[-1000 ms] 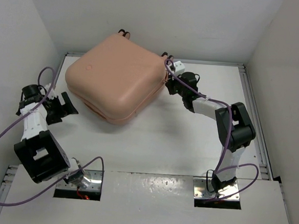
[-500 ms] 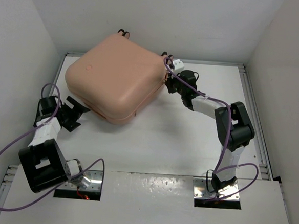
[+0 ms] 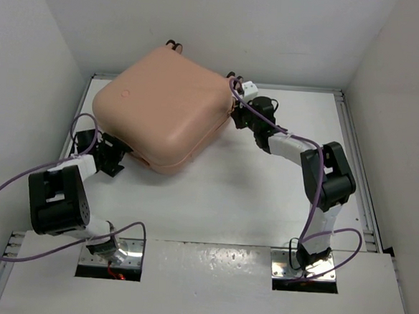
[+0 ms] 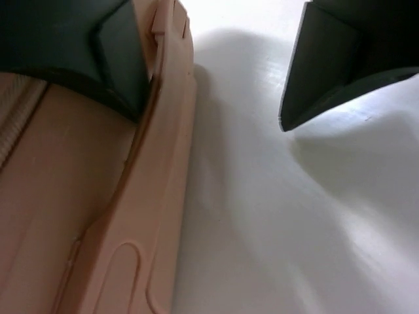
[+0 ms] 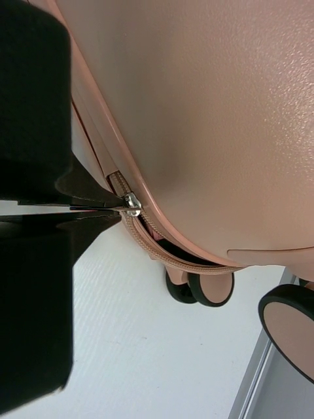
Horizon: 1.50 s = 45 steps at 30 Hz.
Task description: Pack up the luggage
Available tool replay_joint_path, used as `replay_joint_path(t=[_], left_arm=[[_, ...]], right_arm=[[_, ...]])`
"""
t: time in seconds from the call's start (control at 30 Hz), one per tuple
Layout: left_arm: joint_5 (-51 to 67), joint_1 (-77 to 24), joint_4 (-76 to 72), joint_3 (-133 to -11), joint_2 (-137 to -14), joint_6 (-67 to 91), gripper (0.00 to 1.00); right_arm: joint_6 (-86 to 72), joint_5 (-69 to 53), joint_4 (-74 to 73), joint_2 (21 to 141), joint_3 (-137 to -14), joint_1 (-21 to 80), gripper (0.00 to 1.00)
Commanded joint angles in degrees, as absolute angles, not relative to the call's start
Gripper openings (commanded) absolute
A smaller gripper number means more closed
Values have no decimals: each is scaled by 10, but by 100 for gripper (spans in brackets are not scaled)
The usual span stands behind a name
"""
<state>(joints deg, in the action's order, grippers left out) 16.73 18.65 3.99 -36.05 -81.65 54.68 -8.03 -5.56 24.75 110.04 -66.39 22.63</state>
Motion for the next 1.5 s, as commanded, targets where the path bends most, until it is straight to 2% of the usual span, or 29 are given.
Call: replay_joint_path(t=[0.0, 0.13, 0.2, 0.23, 0.27, 0.37, 0.63, 0.8, 1.17, 1.3, 1.37, 1.47], left_arm=[[173, 146, -33, -378, -839, 592, 80], [168, 138, -11, -401, -862, 576, 56], [173, 138, 22, -429, -877, 537, 35], [173, 148, 38, -439, -877, 524, 28], [180, 155, 49, -447, -882, 510, 14], [180, 186, 110, -480, -889, 449, 0], [185, 282, 271, -575, -919, 252, 0], [156, 320, 279, -605, -930, 233, 0], [77, 320, 294, -686, -983, 186, 0], [112, 344, 281, -675, -989, 223, 0], [175, 364, 254, -651, -989, 253, 0], [211, 364, 242, -638, -999, 260, 0]], right_arm=[[-91, -55, 282, 1106, -693, 229, 0], [-85, -55, 278, 1100, -688, 228, 0], [-78, -55, 277, 1097, -685, 220, 0], [-76, -55, 275, 1093, -678, 220, 0], [-71, -53, 275, 1092, -677, 215, 0], [-65, -52, 276, 1082, -664, 203, 0], [-63, -58, 283, 1055, -628, 171, 0], [-54, -62, 288, 1055, -626, 161, 0], [-65, -46, 297, 1112, -693, 130, 0], [-123, -33, 301, 1123, -701, 106, 0], [-169, -27, 312, 1125, -693, 100, 0], [-191, -25, 317, 1129, -690, 97, 0]])
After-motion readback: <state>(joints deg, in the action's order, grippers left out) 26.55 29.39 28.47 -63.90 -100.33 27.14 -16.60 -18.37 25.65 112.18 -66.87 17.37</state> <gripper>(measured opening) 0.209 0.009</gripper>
